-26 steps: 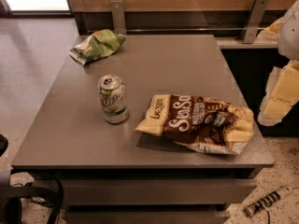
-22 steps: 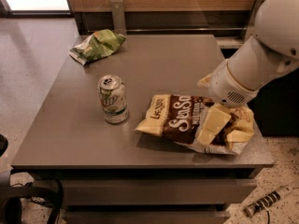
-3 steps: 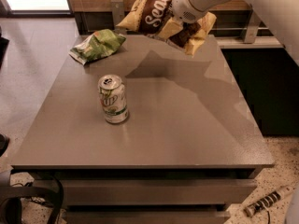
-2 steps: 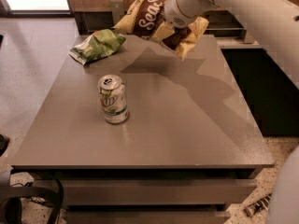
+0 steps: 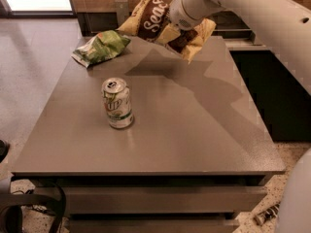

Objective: Move brown chip bag near green jalapeno chip bag

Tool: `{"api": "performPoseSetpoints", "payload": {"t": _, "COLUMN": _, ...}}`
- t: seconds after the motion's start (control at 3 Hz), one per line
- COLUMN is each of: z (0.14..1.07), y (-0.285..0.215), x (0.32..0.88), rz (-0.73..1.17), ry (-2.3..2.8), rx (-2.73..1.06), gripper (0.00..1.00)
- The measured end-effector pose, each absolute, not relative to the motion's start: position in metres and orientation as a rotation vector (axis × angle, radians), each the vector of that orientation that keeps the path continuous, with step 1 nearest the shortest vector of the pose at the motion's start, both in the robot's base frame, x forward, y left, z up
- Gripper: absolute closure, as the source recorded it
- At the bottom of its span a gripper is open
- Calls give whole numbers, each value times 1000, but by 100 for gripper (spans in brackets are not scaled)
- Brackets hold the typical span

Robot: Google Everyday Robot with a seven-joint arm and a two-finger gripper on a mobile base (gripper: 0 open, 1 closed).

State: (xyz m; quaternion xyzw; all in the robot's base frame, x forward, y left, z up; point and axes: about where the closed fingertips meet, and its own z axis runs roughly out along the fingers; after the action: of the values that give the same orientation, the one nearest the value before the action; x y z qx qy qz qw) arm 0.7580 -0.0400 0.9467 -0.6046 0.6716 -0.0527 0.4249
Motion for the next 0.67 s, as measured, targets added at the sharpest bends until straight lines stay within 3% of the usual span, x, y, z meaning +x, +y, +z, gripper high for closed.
{"api": "performPoseSetpoints", "payload": {"t": 0.67, "z": 942, "y": -36, "x": 758, "rz": -125, "ry": 1680, "rx": -1520, "gripper": 0}}
